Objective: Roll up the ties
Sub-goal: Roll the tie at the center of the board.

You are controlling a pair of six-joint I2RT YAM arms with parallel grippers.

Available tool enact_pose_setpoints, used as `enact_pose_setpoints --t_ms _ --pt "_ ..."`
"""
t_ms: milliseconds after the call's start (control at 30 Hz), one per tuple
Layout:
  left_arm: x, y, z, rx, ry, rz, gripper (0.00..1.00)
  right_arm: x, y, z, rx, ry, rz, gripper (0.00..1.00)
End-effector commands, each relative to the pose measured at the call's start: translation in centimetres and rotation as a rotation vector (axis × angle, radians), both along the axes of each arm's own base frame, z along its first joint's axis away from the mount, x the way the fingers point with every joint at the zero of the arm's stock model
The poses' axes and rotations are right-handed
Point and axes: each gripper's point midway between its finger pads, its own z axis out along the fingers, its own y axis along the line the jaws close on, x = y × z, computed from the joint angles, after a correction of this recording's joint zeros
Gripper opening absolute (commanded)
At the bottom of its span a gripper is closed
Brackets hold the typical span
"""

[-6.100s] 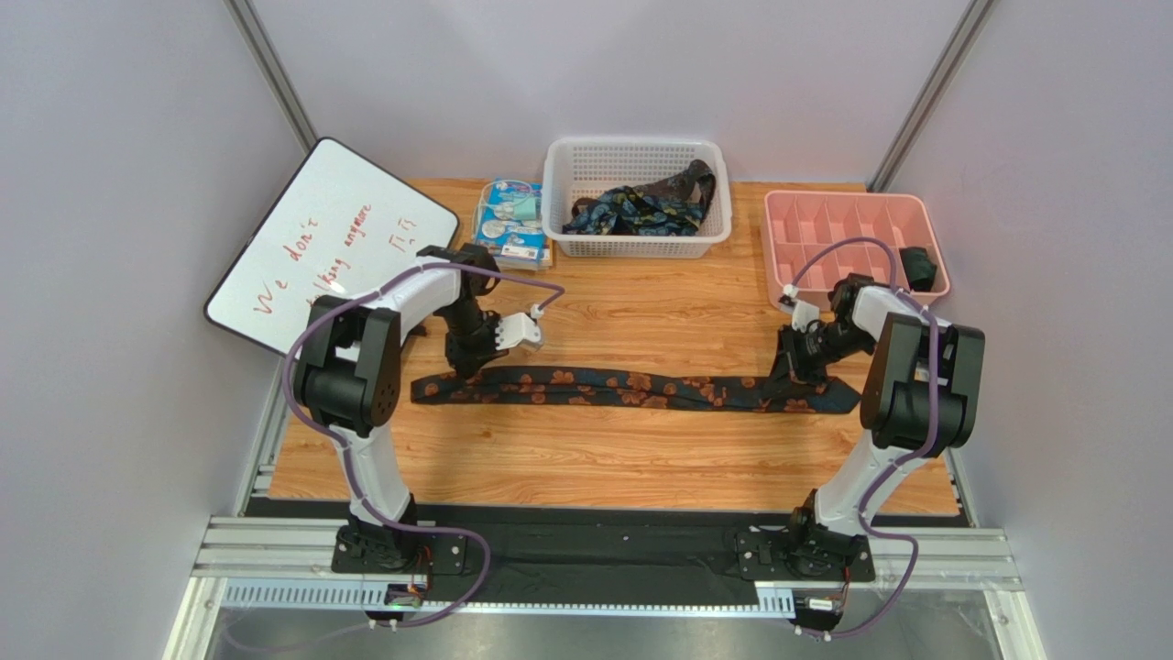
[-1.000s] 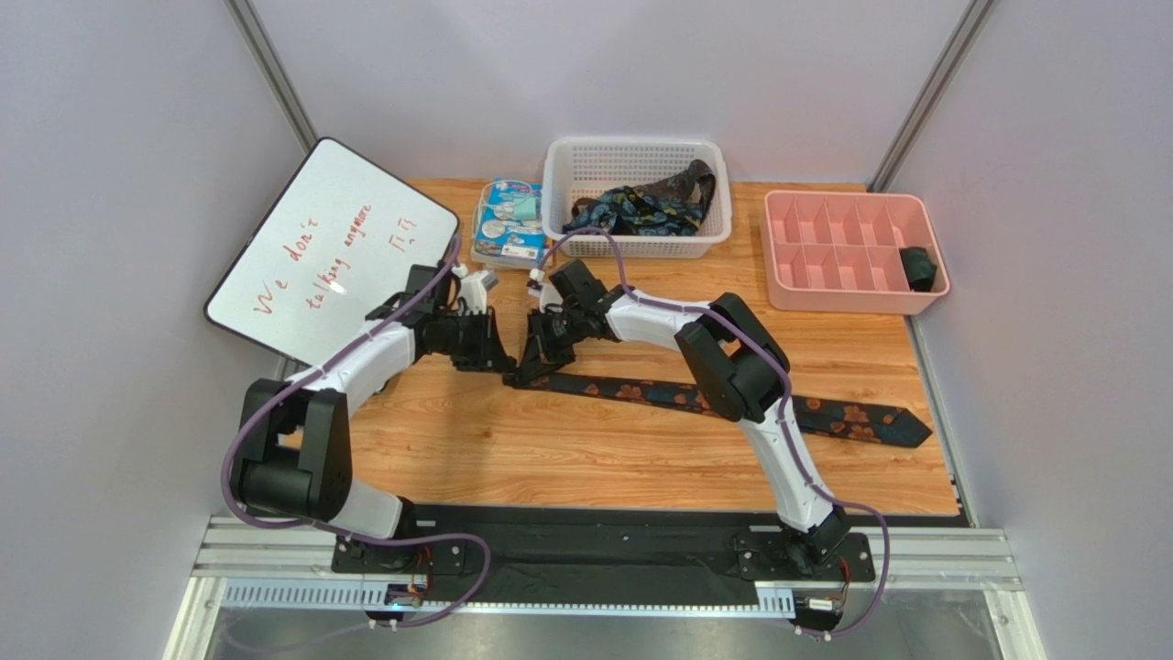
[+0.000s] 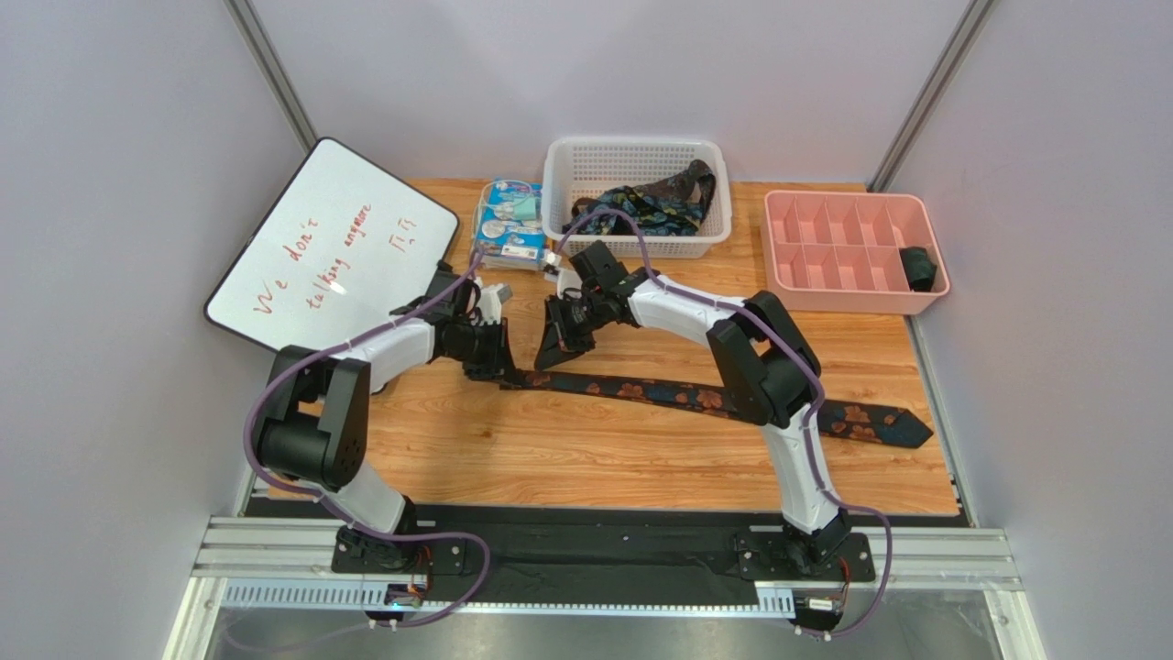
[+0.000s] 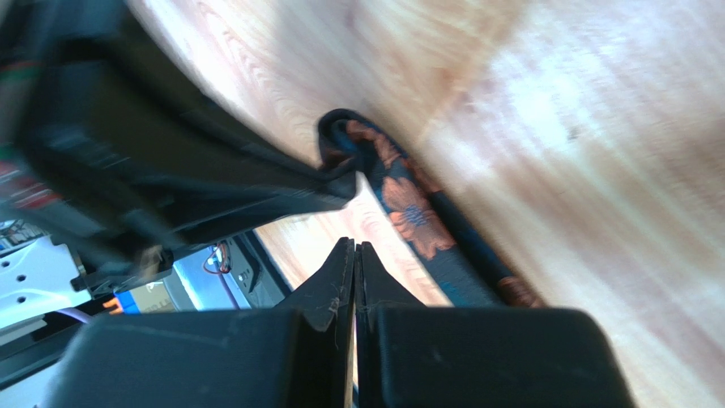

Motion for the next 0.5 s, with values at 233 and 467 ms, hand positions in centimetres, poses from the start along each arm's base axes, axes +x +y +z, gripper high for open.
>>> enact_pose_setpoints --t_ms 233,467 --pt "0.8 -2.6 2.4 -0.043 -0.056 -0.031 0.05 -0.7 -0.3 -5.4 -0.056 0.118 0.007 0.00" --pt "1.4 -2.1 -0.6 0.010 0.008 0.004 0.10 -1.1 -1.1 -5.1 -0.048 0.131 0.008 0.00"
